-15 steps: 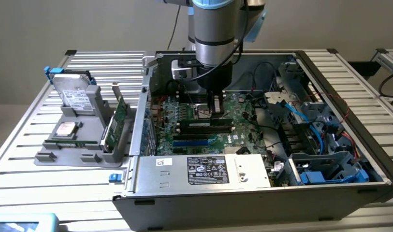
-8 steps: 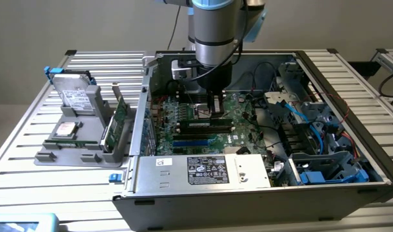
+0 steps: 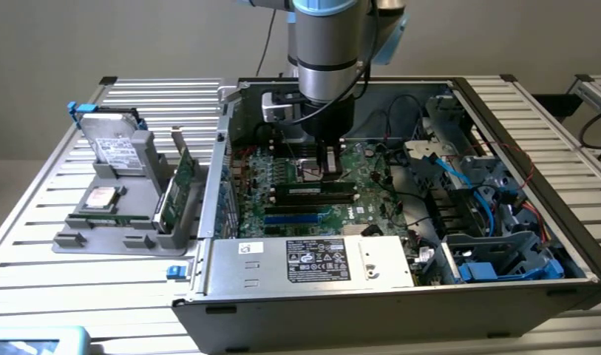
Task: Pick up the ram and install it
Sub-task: 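Insert the ram into the slot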
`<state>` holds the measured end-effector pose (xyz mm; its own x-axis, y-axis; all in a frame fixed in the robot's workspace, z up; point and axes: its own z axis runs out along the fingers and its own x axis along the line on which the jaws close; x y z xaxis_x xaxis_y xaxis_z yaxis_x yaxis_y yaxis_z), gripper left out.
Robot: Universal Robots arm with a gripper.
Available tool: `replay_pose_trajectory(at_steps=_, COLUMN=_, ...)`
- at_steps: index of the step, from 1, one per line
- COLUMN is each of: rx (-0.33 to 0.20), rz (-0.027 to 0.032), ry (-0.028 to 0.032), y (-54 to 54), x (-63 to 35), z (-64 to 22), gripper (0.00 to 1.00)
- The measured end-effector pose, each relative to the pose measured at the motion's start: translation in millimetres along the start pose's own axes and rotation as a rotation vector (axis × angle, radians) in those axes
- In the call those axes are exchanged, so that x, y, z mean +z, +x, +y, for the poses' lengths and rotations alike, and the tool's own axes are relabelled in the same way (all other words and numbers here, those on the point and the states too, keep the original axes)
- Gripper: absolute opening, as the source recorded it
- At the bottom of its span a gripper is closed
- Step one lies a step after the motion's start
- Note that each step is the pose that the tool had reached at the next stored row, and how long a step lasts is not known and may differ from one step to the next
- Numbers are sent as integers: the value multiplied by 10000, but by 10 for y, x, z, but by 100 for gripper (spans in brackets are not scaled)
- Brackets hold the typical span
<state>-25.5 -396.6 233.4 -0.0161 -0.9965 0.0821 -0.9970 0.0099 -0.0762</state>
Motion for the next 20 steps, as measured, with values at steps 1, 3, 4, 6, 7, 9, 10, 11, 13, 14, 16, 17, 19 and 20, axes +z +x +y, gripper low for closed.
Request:
replay_pose_trajectory(at_steps=1, rx=-14, rz=-1, ry=1, y=0, x=0, z=0, gripper=13)
replay_pose_trajectory(at_steps=3, rx=-40, rz=-4, ry=4, y=0, x=1, z=0, gripper=13)
replay_pose_trajectory(at_steps=4, rx=-55, rz=-5, ry=5, y=0, x=1, z=0, gripper=13)
replay_pose_trajectory(at_steps=6, rx=-61, rz=-6, ry=6, y=0, x=1, z=0, gripper=13)
replay_pose_trajectory(at_steps=7, rx=-62, rz=-5, ry=6, y=0, x=1, z=0, gripper=13)
replay_pose_trajectory(at_steps=9, rx=-61, rz=-7, ry=7, y=2, x=2, z=1, gripper=13)
replay_pose_trajectory(at_steps=10, rx=-60, rz=-6, ry=6, y=2, x=2, z=1, gripper=13)
replay_pose_trajectory(at_steps=11, rx=-60, rz=-5, ry=6, y=3, x=2, z=1, gripper=13)
replay_pose_trajectory(at_steps=13, rx=-62, rz=-6, ry=6, y=3, x=7, z=1, gripper=13)
replay_pose_trajectory(at_steps=14, rx=-62, rz=-4, ry=5, y=3, x=7, z=1, gripper=13)
replay_pose_trajectory(at_steps=16, rx=-63, rz=-2, ry=5, y=2, x=9, z=1, gripper=13)
replay_pose_trajectory(at_steps=17, rx=-63, rz=-5, ry=7, y=2, x=13, z=1, gripper=13)
replay_pose_trajectory(at_steps=19, rx=-62, rz=-3, ry=6, y=2, x=18, z=2, gripper=13)
replay_pose_trajectory(at_steps=20, rx=-62, rz=-2, ry=6, y=2, x=19, z=2, gripper=13)
